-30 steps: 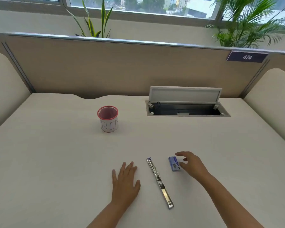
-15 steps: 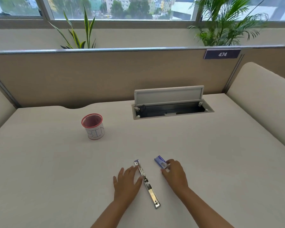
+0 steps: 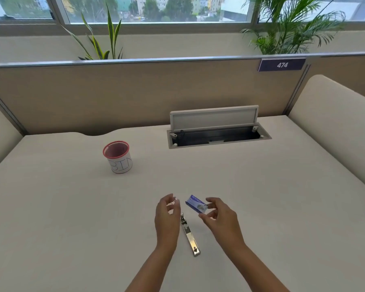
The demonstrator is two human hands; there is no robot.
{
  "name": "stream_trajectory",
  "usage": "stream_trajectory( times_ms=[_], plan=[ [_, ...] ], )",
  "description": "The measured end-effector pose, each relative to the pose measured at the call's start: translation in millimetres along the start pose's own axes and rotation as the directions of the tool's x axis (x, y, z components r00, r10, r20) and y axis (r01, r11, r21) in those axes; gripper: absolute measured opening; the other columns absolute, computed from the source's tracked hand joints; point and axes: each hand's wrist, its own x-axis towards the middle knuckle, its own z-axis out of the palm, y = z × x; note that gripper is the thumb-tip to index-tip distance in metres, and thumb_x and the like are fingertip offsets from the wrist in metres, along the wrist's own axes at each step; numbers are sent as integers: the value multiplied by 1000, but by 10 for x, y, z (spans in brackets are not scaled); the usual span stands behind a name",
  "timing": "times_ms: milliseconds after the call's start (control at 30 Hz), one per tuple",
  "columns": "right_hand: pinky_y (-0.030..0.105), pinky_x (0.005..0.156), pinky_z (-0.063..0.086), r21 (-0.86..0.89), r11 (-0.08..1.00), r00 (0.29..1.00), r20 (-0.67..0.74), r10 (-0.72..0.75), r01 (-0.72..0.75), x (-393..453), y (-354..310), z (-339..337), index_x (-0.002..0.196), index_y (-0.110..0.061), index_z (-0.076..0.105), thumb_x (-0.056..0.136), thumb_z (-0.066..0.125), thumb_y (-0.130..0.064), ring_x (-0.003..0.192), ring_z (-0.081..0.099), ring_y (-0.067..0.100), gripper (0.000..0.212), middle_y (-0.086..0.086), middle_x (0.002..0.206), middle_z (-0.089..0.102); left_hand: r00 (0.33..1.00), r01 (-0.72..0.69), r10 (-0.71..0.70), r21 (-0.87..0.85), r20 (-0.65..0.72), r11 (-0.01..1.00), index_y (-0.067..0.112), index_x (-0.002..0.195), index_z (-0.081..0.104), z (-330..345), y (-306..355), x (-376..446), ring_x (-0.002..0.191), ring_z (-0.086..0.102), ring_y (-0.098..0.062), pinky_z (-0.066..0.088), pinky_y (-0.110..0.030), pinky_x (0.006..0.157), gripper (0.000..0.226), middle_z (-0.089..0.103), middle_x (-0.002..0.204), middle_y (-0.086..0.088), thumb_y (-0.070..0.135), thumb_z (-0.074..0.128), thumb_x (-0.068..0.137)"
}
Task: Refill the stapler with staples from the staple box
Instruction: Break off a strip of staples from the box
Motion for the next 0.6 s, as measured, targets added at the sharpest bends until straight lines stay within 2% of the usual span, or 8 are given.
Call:
stream_trajectory(
  times_ms=[100,167,267,433,600],
  plan=[
    [11,66,47,-40,996,997,24,-73,74,-77,-139,16,116,-29,53,80,71,-26,81,60,2,40,-14,99,63,994,90,-82,-104,77,991,18,114,51,67,74,-58,91,60,-13,49,-13,61,24,60,107,-2,28,53,92],
    [10,68,46,-64,990,992,35,-122,124,-108,-187,21,117,-28,53,81,70,-27,82,60,1,40,-15,100,63,982,160,-136,-193,130,968,14,109,51,65,129,-83,80,66,-13,53,-14,55,18,64,96,-6,22,52,93],
    [14,72,47,-50,985,987,25,-161,162,-127,-234,16,115,-28,54,80,70,-27,83,60,1,39,-18,97,62,980,194,-174,-266,96,944,9,107,52,27,184,-66,74,67,-14,54,-15,53,15,66,86,-6,14,51,93],
    [19,76,50,-18,978,978,9,-210,210,-145,-249,-26,110,-30,56,77,74,-27,83,61,1,38,-21,93,62,969,238,-245,-375,28,896,6,108,52,-73,231,-33,73,66,-18,55,-16,52,17,65,92,-14,11,52,93],
    [13,75,49,46,973,975,-4,-224,224,-163,-246,-53,105,-34,55,75,76,-23,83,62,0,38,-26,91,62,968,234,-252,-409,11,882,6,108,53,-170,248,9,73,65,-18,57,-20,57,16,65,96,-16,10,50,93]
  ],
)
